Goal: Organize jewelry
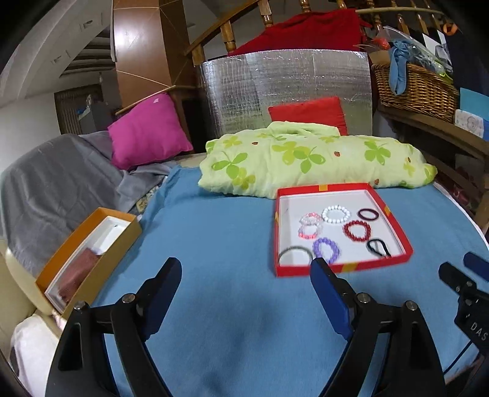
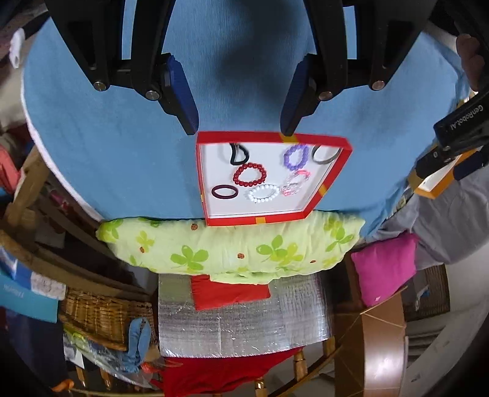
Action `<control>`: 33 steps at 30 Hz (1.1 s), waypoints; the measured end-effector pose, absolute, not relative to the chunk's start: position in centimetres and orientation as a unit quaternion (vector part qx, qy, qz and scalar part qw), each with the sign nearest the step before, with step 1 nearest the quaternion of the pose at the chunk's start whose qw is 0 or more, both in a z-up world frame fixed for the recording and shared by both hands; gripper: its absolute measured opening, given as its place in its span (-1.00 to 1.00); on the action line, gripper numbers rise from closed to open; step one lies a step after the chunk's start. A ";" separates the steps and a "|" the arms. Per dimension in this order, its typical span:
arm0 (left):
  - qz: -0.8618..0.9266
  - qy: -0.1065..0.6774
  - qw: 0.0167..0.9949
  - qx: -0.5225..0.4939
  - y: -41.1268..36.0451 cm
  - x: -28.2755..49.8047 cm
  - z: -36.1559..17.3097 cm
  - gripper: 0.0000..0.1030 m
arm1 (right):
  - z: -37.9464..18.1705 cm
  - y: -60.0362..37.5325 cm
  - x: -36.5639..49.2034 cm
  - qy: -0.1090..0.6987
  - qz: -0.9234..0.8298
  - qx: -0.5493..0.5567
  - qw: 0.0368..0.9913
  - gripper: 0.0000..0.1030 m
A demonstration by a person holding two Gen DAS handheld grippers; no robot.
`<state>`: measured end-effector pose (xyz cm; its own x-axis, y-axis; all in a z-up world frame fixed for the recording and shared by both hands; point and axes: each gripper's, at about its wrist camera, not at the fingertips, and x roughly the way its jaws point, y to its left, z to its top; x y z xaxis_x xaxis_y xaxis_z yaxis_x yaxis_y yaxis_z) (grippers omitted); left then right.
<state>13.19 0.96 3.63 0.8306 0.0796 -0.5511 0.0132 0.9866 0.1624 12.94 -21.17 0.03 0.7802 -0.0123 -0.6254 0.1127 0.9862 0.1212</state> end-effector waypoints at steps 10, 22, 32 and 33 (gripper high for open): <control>0.029 0.282 0.956 0.079 1.9 6.5 6.3 0.68 | 4.5 -19.2 6.7 0.326 -0.030 0.057 0.943 0.16; 0.038 0.265 0.959 0.088 2.0 1.8 8.9 0.68 | 7.5 -18.0 1.9 0.320 -0.044 0.053 0.945 0.17; 0.037 0.260 0.961 0.089 2.1 -0.5 10.1 0.68 | 8.3 -17.8 -0.8 0.322 -0.041 0.053 0.944 0.18; 0.036 0.261 0.961 0.089 2.1 -0.7 10.1 0.68 | 8.4 -17.8 -1.1 0.322 -0.041 0.055 0.944 0.18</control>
